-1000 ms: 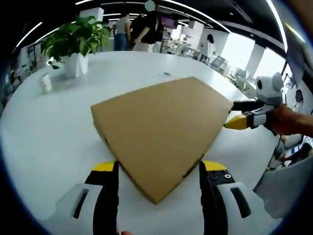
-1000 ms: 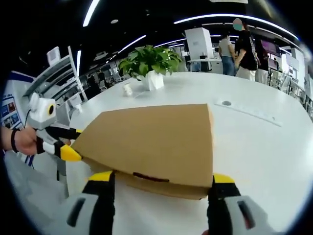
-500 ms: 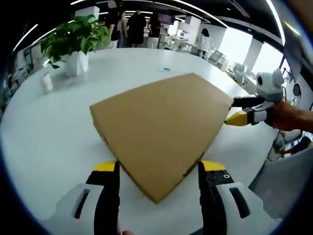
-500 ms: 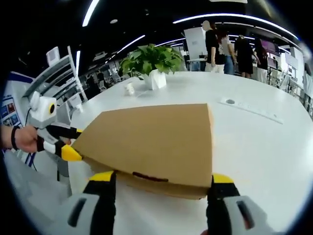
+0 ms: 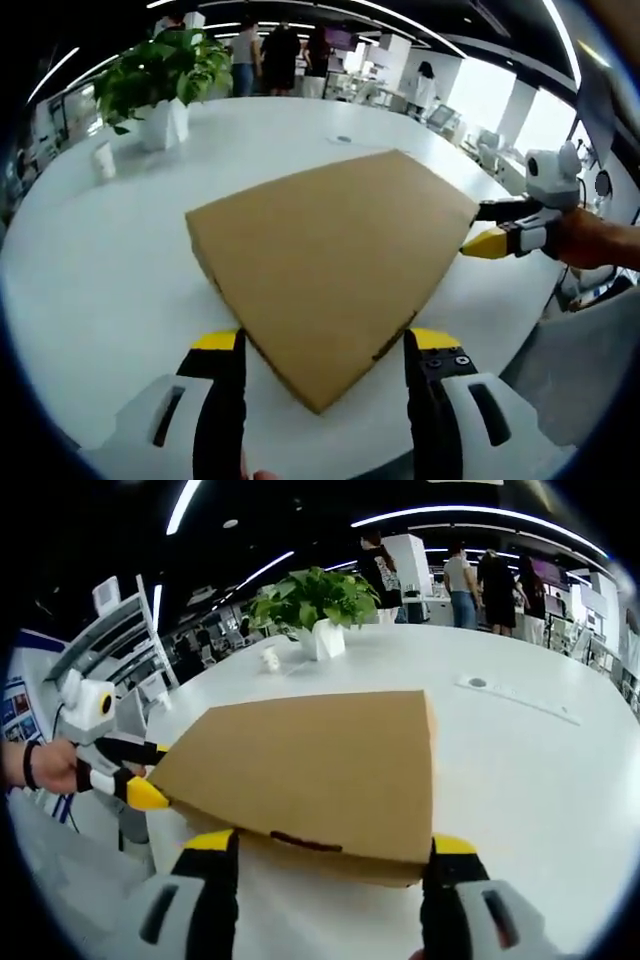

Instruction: Operate the shoe box by opening the lid, removing the specified soft item, and placing it in the target area until the item is outside and the box remains undamaged.

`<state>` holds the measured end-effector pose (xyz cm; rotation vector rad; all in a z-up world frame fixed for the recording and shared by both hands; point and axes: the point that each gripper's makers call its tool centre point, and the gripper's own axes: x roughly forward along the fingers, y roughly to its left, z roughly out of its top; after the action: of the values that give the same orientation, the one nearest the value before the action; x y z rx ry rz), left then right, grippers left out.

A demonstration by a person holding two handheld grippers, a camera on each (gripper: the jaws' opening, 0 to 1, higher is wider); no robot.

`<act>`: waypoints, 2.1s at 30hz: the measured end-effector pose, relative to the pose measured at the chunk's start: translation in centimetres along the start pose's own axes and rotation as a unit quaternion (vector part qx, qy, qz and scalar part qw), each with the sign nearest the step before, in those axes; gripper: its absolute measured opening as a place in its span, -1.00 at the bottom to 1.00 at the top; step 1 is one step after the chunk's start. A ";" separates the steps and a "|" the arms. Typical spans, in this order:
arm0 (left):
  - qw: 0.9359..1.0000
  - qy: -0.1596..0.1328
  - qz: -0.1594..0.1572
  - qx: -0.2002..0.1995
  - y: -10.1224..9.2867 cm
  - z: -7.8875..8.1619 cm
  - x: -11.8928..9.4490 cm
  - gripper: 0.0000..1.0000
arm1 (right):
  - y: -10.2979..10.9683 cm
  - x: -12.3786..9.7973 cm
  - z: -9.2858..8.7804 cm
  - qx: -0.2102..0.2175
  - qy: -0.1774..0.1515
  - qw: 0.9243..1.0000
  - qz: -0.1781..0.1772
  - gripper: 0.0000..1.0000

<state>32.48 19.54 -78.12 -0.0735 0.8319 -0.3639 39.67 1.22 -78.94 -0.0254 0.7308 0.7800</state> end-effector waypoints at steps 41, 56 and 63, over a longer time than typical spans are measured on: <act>0.998 -0.046 0.004 -0.030 0.4 1.2 -2.7 0.16 | 1.0 -2.4 1.6 0.003 -0.021 1.000 -0.007 0.25; 0.997 -0.074 0.012 -0.022 0.6 3.1 -4.3 0.07 | 1.1 -3.7 3.7 0.006 -0.048 0.999 -0.013 0.18; 0.995 -0.095 0.009 -0.016 0.6 4.0 -4.8 0.07 | 1.1 -4.2 5.0 0.006 -0.063 0.998 -0.015 0.14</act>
<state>32.65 21.47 -72.13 -0.1296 0.6499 -0.3217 39.88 0.71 -72.34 0.0243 0.6152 0.7421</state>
